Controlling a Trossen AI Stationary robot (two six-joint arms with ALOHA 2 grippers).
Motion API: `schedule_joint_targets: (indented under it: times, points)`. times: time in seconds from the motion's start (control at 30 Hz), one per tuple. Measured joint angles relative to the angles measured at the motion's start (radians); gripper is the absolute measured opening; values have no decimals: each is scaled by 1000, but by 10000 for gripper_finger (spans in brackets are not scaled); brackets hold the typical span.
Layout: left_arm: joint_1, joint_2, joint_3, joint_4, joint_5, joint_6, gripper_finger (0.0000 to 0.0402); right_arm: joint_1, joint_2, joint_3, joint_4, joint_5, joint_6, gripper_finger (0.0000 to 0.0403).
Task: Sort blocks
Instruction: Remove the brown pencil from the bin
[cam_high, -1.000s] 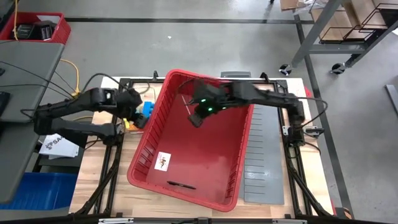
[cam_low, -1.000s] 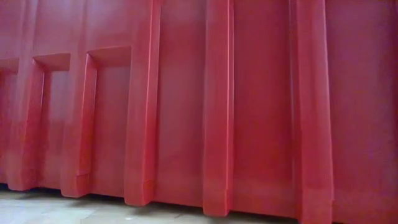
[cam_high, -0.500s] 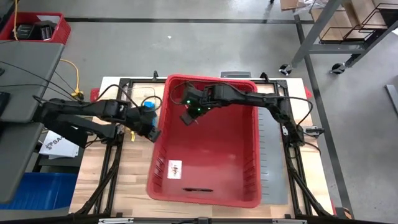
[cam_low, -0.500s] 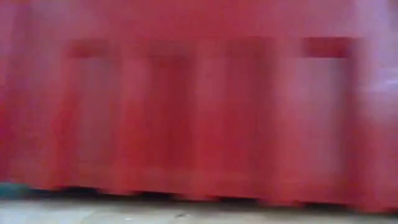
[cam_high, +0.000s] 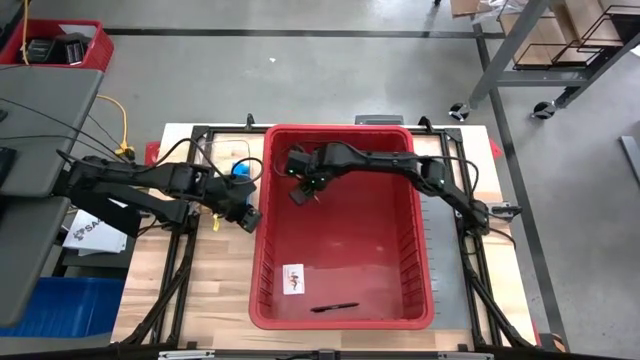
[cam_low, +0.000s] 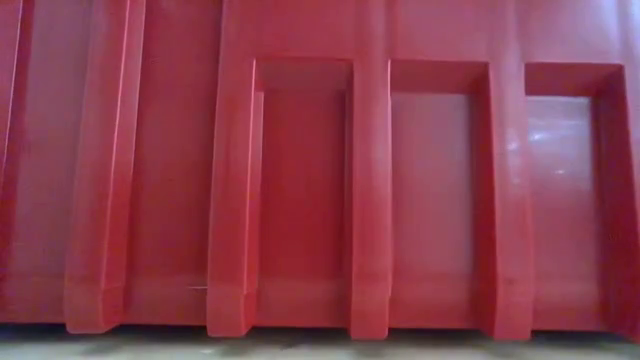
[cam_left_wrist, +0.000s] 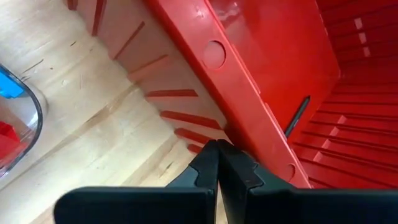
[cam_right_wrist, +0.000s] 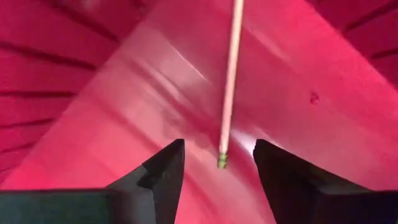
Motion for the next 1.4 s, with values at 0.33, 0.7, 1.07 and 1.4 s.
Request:
schedule_joint_targets:
  times: [0.33,0.7,1.07,1.4]
  points:
    - [-1,0,0,1,33,-18,3,-26,105,0,41,-60,16,191]
    - [-1,0,0,-2,34,-17,3,-5,188,7,18,-10,124,185]
    - [-1,0,0,2,33,-16,3,10,203,5,21,1,102,13]
    - [-2,-86,111,16,-5,144,3,17,129,-7,-84,-3,49,0]
